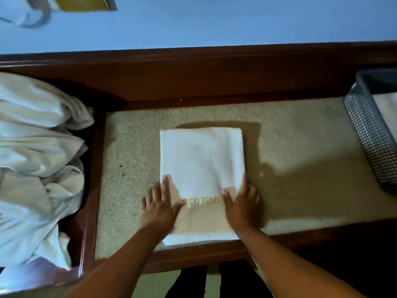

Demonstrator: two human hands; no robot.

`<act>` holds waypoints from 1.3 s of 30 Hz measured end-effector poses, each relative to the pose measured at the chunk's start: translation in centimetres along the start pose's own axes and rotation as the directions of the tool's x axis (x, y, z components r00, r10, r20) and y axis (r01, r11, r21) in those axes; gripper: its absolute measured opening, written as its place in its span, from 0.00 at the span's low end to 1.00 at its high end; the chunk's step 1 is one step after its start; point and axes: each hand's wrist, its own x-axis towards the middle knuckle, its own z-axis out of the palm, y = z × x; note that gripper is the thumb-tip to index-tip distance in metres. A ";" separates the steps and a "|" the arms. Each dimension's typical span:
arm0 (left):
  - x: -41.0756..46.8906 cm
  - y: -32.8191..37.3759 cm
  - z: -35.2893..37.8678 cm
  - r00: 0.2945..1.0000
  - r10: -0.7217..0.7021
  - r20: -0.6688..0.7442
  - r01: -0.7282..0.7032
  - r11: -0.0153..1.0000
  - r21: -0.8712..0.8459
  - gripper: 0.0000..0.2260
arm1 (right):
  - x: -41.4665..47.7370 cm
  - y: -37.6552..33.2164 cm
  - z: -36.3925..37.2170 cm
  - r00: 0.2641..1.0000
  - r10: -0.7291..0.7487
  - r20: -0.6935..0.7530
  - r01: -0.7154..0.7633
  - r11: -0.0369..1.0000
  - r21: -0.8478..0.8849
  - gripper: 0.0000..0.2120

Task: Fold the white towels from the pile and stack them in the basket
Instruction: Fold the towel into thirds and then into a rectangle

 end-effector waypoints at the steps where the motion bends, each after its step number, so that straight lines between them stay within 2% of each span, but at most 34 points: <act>1: -0.8 0.5 -0.2 0.999 -0.028 0.026 0.028 1.000 -0.002 0.43 | -0.5 0.3 -0.3 0.996 0.084 -0.007 -0.082 0.989 0.121 0.42; 2: -1.2 0.9 -0.2 0.994 -0.081 0.078 0.085 0.995 -0.058 0.43 | -0.6 0.3 -0.9 0.985 0.168 0.042 -0.173 0.948 0.267 0.42; 3: -1.3 0.9 -0.3 0.980 -0.144 0.136 0.171 0.964 -0.205 0.43 | -0.4 0.1 -1.6 0.970 0.208 0.125 -0.241 0.893 0.381 0.41; 4: -1.2 0.9 -0.9 0.956 -0.212 0.204 0.281 0.866 -0.413 0.44 | -0.1 -0.3 -2.5 0.957 0.204 0.207 -0.279 0.846 0.455 0.38; 5: -1.2 0.9 -1.9 0.924 -0.258 0.283 0.380 0.701 -0.604 0.44 | 0.3 -0.6 -3.4 0.946 0.177 0.273 -0.295 0.820 0.491 0.34; 6: -1.3 1.2 -3.3 0.899 -0.275 0.342 0.438 0.532 -0.725 0.43 | 0.7 -0.9 -4.4 0.934 0.147 0.327 -0.304 0.807 0.506 0.31; 7: -1.3 1.5 -4.4 0.889 -0.256 0.380 0.456 0.418 -0.785 0.42 | 1.2 -1.2 -5.3 0.923 0.111 0.368 -0.303 0.801 0.517 0.29; 9: -1.5 2.8 -7.0 0.903 -0.125 0.410 0.429 0.279 -0.859 0.28 | 1.8 -1.5 -7.4 0.911 0.051 0.410 -0.291 0.783 0.549 0.28; 11: -1.9 4.5 -9.0 0.906 0.031 0.423 0.409 0.199 -0.891 0.16 | 1.8 -1.5 -9.8 0.920 -0.001 0.392 -0.255 0.759 0.600 0.27; 13: -2.4 6.1 -10.5 0.903 0.114 0.415 0.397 0.151 -0.905 0.16 | 1.2 -1.3 -12.8 0.933 -0.030 0.357 -0.224 0.728 0.648 0.25; 16: -2.7 9.1 -11.7 0.908 0.175 0.380 0.359 0.143 -0.922 0.20 | 1.0 0.9 -16.6 0.958 -0.051 0.284 -0.171 0.692 0.701 0.22; 21: -2.5 17.8 -12.5 0.881 0.335 0.332 0.293 0.164 -0.942 0.18 | 2.6 7.4 -22.9 0.996 0.006 0.092 -0.069 0.703 0.708 0.23; 24: -2.0 24.7 -12.5 0.850 0.441 0.287 0.240 0.161 -0.957 0.19 | 4.2 11.6 -27.0 0.999 0.046 -0.029 -0.010 0.681 0.732 0.19; 28: 0.0 34.5 -11.2 0.793 0.566 0.225 0.147 0.182 -0.972 0.20 | 7.5 18.0 -32.6 0.985 0.103 -0.139 0.044 0.626 0.778 0.20; 32: 1.6 45.0 -8.7 0.735 0.650 0.193 0.074 0.206 -0.976 0.23 | 12.5 24.9 -39.4 0.974 0.117 -0.194 0.061 0.687 0.724 0.22; 36: 3.2 54.4 -5.9 0.745 0.644 0.172 0.034 0.221 -0.975 0.23 | 17.9 30.2 -44.9 0.956 0.133 -0.261 0.074 0.754 0.653 0.23; 39: 4.2 60.5 -3.8 0.758 0.636 0.144 -0.007 0.230 -0.973 0.24 | 22.1 34.1 -48.1 0.959 0.120 -0.257 0.067 0.784 0.617 0.25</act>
